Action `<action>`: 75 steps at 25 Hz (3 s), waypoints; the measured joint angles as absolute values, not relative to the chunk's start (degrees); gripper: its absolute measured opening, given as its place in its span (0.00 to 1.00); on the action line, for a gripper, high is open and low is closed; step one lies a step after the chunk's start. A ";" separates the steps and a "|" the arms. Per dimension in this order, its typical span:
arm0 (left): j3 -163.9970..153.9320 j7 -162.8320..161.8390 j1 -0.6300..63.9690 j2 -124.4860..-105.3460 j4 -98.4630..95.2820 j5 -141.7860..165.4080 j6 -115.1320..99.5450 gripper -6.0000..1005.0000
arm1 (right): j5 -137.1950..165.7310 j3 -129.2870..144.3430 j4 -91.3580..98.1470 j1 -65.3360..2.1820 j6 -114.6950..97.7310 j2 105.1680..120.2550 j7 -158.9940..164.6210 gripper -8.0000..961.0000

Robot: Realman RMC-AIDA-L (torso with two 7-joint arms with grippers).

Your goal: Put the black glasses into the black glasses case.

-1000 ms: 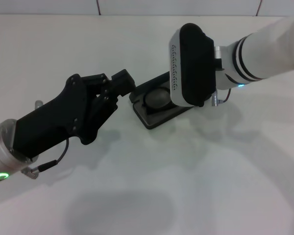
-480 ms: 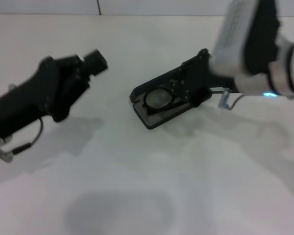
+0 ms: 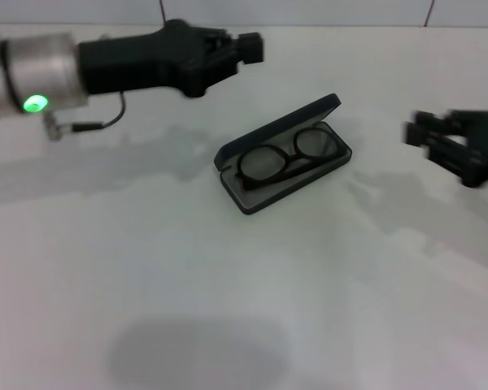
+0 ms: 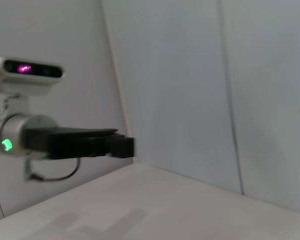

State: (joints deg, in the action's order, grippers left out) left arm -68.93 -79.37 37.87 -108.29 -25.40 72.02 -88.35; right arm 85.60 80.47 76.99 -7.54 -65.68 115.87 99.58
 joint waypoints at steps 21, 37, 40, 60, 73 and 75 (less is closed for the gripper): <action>-69.02 -90.86 47.92 -116.65 -26.62 100.16 -59.83 0.19 | 85.66 57.20 52.74 -12.64 -87.40 115.77 87.25 0.18; -69.45 -91.05 47.86 -117.36 -26.46 101.87 -58.80 0.22 | 85.87 57.15 50.63 -13.72 -87.24 115.83 86.53 0.20; -69.46 -91.36 47.84 -117.84 -26.41 103.01 -59.00 0.23 | 85.87 57.13 50.04 -14.03 -87.19 115.84 86.51 0.21; -69.14 -92.36 43.54 -119.17 -37.02 101.19 -74.38 0.29 | 89.17 57.07 49.16 -14.68 -92.22 115.27 85.63 0.27; -58.70 -76.44 25.87 -114.67 -43.88 87.77 -109.58 0.48 | 83.59 68.41 50.13 -20.69 -100.25 115.93 82.19 0.47; -55.27 -75.78 25.30 -113.91 -40.57 87.39 -111.86 0.56 | 82.47 69.72 51.43 -21.11 -100.80 115.94 82.08 0.56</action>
